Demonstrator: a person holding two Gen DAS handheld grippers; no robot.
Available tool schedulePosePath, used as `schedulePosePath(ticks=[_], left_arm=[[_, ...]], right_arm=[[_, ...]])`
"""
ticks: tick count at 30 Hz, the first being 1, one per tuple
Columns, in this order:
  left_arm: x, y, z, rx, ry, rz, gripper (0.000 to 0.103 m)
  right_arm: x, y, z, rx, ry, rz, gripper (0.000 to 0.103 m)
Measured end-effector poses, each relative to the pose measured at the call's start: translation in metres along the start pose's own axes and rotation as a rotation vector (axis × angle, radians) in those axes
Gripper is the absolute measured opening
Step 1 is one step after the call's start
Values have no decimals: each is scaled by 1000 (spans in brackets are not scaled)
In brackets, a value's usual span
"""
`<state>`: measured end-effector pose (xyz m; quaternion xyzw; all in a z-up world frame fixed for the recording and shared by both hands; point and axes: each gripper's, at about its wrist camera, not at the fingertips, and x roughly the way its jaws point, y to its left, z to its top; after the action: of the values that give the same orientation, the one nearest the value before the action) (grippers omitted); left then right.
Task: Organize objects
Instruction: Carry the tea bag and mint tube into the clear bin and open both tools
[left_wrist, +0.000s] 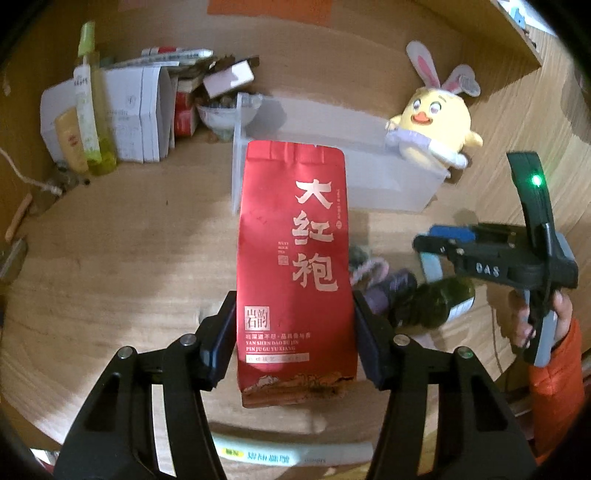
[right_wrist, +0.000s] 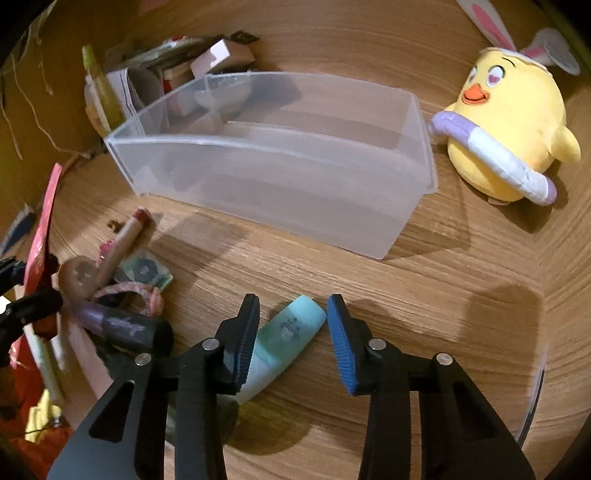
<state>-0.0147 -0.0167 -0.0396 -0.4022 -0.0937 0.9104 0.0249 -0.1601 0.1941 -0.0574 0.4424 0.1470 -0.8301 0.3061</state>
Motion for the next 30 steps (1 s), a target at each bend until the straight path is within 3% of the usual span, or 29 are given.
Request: schedulePosePath(ticks=[13,16,22,30], left_arm=[[-7,-2,59,29,-95,7,57],[-4,-3,69,40,-105,16,57],[4,-8,86,52,-116,28,57],[12,-15,110,77,-136,35,57]], right_arm=[[9,1,-9,-5,23,5,34],[11,4,-9,-25,8,-25,22],[11,5,-8,-32,-25,-58,22],[-24,-4,8,7,-136,-38,22]])
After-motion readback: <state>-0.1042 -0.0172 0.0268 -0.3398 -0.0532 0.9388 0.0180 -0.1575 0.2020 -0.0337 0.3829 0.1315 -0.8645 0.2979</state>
